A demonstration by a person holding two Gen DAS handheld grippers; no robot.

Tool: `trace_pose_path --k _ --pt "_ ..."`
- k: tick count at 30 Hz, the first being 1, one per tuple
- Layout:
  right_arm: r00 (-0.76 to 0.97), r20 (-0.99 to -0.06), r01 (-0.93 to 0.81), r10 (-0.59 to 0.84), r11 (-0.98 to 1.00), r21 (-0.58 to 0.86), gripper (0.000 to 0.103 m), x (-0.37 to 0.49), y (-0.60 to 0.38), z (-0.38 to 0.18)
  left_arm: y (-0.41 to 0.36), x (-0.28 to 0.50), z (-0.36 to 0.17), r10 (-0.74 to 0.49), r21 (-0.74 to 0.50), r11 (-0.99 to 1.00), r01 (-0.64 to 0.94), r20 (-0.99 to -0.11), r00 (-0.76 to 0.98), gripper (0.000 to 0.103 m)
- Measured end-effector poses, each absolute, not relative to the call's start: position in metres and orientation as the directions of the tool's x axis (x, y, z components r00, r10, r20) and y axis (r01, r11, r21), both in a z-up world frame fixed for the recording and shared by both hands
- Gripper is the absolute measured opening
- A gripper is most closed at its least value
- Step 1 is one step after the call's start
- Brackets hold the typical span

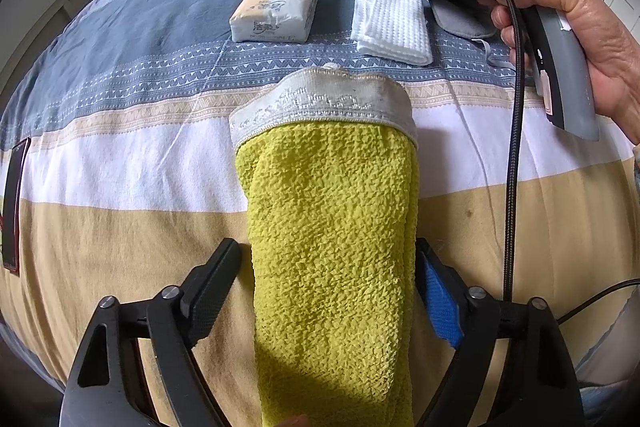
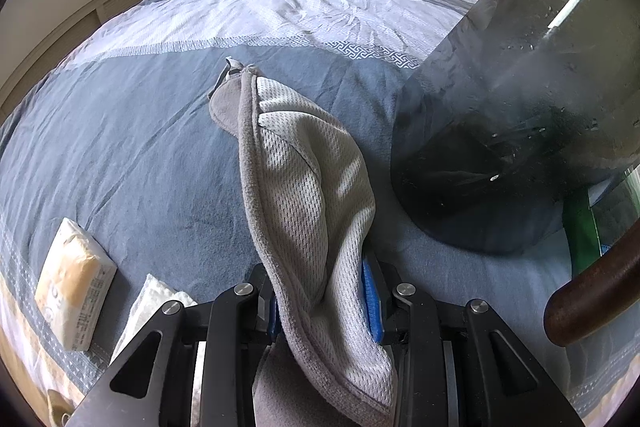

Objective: Organize soft objects
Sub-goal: 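Close left tool on the yellow towel, then lift the yellow towel with left tool while right tool lifts the grey eye mask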

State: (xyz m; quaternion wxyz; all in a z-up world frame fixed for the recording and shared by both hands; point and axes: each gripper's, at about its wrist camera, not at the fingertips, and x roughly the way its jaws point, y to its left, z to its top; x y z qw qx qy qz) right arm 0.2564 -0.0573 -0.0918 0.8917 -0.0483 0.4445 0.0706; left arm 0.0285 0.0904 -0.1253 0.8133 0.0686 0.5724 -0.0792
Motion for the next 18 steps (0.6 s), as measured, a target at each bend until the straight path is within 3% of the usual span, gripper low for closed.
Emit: trace_pose_path --k 10,18 --pt "0.592 -0.802 -0.179 0.082 0.983 -0.032 0.031 0.257 -0.057 -0.092 0.083 0.026 -0.121 -0.066 0.018 0.972 0.235 -0.937 0.344 0.055" --pt "0.592 -0.802 -0.185 0.072 0.982 -0.049 0.031 0.257 -0.055 -0.092 0.075 0.025 -0.117 -0.062 0.024 0.97 0.242 -0.938 0.342 0.049"
